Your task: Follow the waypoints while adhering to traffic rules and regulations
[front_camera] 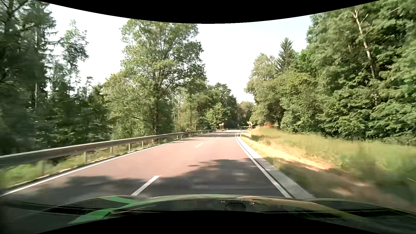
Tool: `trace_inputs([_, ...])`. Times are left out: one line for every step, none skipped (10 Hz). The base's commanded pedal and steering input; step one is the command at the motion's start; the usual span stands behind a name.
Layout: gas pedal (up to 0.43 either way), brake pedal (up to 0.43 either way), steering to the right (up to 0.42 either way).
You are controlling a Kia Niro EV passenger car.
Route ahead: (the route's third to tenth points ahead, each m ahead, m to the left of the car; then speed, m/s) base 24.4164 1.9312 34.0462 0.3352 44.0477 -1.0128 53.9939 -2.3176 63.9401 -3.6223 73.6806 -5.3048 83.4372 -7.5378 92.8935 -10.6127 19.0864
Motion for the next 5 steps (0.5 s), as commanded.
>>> trace_inputs([0.177, 0.000, 0.009])
trace_inputs([0.197, 0.000, 0.009])
trace_inputs([0.197, 0.000, 0.009])
trace_inputs([0.209, 0.000, 0.009])
trace_inputs([0.209, 0.000, 0.009])
